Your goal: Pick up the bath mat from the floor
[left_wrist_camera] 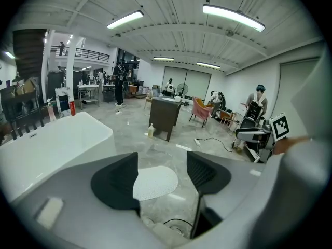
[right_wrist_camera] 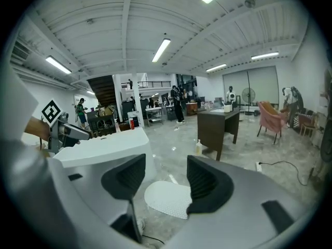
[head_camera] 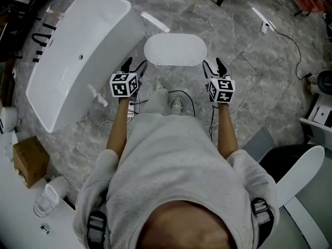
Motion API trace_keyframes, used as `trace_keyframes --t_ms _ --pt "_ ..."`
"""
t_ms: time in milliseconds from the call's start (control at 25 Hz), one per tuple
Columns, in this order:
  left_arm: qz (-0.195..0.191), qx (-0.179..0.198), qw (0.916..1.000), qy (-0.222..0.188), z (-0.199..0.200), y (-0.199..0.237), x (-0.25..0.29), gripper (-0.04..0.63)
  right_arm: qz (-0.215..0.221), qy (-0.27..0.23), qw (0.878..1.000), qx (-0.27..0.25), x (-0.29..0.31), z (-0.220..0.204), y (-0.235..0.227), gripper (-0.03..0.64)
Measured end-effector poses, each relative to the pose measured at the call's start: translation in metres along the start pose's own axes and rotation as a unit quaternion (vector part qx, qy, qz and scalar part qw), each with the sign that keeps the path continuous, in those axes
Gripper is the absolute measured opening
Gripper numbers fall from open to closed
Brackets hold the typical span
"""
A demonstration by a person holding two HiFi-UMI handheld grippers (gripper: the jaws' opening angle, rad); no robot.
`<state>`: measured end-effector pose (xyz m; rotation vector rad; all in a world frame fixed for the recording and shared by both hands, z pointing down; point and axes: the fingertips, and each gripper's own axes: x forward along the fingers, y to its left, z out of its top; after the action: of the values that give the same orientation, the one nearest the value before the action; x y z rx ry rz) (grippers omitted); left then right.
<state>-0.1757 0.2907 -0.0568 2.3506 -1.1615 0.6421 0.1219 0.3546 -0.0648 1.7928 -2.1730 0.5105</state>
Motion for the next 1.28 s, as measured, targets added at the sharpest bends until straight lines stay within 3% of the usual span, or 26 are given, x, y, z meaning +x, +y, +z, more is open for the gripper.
trace_keyframes --t_ms 640,1280 --pt "-0.021 -0.021 0.9995 0.012 0.026 0.040 0.083 0.295 -0.013 0.029 0.999 0.000 0.074 0.015 -0.029 0.258" --pt "-0.046 -0.042 0.9966 0.053 0.076 0.154 0.188 0.295 -0.028 0.087 0.996 -0.005 0.214 0.062 -0.025 0.258"
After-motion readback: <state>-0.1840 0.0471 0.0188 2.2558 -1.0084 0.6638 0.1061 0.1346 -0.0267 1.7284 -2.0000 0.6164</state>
